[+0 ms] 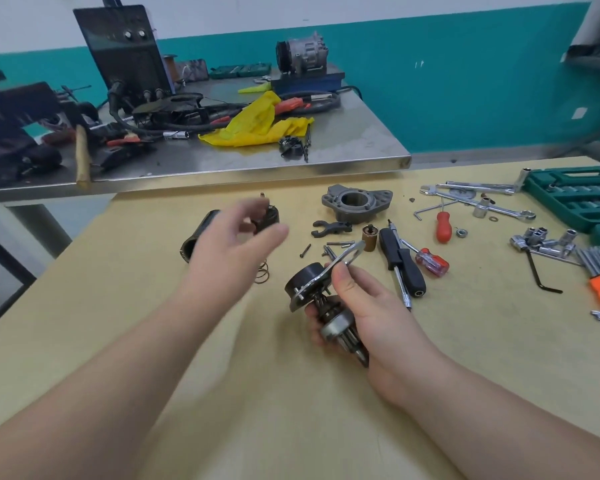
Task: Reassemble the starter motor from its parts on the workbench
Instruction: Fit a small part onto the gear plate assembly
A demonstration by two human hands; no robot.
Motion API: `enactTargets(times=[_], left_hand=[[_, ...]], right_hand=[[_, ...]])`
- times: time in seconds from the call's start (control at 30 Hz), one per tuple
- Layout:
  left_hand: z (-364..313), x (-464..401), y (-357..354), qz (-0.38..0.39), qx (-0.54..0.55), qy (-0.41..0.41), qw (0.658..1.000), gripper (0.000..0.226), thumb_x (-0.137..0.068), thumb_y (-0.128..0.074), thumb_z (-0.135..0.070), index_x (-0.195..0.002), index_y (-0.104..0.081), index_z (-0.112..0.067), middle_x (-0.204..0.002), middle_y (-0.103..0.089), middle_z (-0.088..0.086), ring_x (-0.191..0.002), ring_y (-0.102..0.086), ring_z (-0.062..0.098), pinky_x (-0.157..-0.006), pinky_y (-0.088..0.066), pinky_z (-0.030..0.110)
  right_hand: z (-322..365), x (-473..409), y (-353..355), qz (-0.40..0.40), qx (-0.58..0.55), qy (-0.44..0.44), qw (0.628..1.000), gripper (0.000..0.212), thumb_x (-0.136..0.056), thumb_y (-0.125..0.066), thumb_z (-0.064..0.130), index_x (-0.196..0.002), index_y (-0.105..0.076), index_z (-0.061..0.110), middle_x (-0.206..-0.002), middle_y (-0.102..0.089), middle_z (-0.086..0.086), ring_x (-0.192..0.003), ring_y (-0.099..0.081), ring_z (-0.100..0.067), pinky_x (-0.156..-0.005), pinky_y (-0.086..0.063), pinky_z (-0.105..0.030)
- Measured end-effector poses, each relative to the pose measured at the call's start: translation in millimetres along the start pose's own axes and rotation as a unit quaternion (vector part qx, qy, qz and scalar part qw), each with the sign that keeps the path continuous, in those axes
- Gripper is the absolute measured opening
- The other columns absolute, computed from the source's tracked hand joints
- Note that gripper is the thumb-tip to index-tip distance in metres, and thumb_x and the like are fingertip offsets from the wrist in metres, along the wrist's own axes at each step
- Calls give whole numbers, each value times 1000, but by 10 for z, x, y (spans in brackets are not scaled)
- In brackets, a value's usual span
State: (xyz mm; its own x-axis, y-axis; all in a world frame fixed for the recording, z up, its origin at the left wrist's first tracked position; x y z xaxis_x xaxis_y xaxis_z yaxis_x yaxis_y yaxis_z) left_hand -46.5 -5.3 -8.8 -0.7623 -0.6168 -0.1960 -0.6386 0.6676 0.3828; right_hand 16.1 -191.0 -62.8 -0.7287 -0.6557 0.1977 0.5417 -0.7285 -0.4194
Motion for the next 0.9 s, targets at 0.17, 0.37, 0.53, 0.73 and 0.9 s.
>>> enactTargets(times=[0.17,0.37,0.53,0.73,0.9], left_hand=[[110,-838,74,4,-197,62,979,82,-88,-84,-44,-158,-44,-30,-151,-55,-1,-124,-59,25,-93,-48,41],[311,-1314,-72,69,-343,57,935,95,-82,-91,-39,-161,-39,-27,-148,-60,6,-119,-64,28,-90,-57,39],[357,-1410,-267,62,-389,68,916,70,-71,-94,-46,-125,-54,-27,-97,-62,-5,-78,-61,16,-54,-46,29],[257,-1347,-190,27,-186,134,973,57,-73,-99,-28,-113,-60,-19,-110,-65,8,-93,-71,28,-76,-68,45],[-105,-801,33,66,341,133,928,48,-86,-83,-11,-125,-56,-6,-136,-66,31,-107,-77,45,-80,-67,43]], right_hand=[[27,-5,11,-1,-34,-21,999,36,-96,-71,49,-110,-77,16,-89,-73,-24,-68,-63,-32,-59,-56,-37],[44,-1,25,5,-39,-31,999,32,-97,-71,49,-103,-81,20,-87,-74,-21,-67,-64,-31,-61,-57,-36],[46,-6,40,2,-39,-39,998,34,-93,-73,53,-105,-81,22,-90,-76,-20,-70,-67,-31,-65,-59,-37],[102,3,45,16,-55,-59,997,33,-94,-72,52,-102,-82,22,-92,-78,-21,-71,-69,-32,-67,-61,-38],[78,-8,63,31,-41,-54,997,36,-95,-72,52,-104,-81,19,-91,-77,-20,-71,-68,-31,-65,-60,-37]])
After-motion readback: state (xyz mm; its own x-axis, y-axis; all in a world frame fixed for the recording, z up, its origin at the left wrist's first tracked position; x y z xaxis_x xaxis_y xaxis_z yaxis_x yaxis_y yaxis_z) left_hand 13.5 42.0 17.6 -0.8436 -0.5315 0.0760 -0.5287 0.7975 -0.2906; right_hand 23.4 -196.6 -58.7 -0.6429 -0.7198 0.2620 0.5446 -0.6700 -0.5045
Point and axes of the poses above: each hand's wrist, its own x-axis away from the middle knuckle, its own y-axis out of the back of the hand, z = x × y, the point moved 2 cm from there along -x, towards the middle knuckle
